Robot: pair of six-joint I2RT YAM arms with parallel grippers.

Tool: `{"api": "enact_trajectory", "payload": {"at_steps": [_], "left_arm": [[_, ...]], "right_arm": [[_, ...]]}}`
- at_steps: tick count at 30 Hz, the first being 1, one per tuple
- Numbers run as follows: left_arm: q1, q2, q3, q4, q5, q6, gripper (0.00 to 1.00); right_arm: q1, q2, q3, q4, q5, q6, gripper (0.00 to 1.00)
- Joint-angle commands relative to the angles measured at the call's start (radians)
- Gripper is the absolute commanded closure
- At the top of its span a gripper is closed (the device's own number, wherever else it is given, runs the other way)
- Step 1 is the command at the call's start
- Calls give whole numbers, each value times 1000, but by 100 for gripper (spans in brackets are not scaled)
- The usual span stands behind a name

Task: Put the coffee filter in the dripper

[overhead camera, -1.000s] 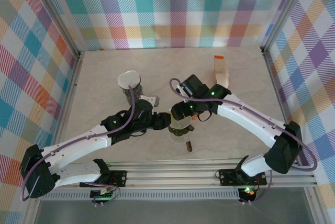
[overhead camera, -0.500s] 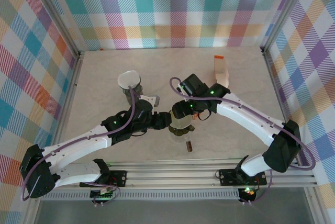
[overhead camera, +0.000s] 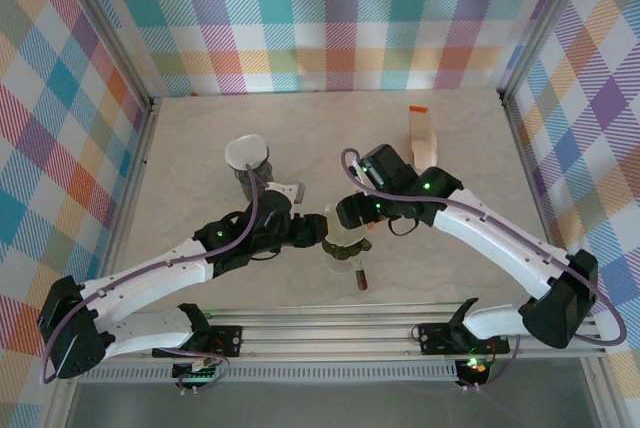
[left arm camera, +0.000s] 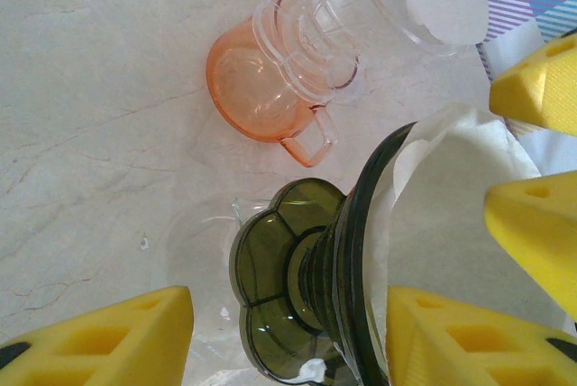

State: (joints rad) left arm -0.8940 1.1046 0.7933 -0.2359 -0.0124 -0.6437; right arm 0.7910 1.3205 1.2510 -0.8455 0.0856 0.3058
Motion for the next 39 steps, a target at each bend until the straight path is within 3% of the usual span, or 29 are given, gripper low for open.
{"api": "enact_trajectory", "payload": {"at_steps": [1,9,15,23,32,39], "left_arm": [[12,3,-17,-26,-14,-9,43],[11,0,-19,-28,-17,-11,43],[13,-13,-19,-29,-14,-13,42],[13,-51,-9,-28,3,-21,30],[12,-85,5,-67,-16,-10,29],[13,-22,33,-17,6,8,29]], "right_arm": [[-6,-33,-41,-22,7,26,21],[-6,-54,-62,-56,85,70,26],[-1,-43,-59,-34,51,63,27],[7,-30,-49,-31,51,56,28],[9,-27,-45,-34,51,54,29],[9,-28,-50,-30,50,55,29]]}}
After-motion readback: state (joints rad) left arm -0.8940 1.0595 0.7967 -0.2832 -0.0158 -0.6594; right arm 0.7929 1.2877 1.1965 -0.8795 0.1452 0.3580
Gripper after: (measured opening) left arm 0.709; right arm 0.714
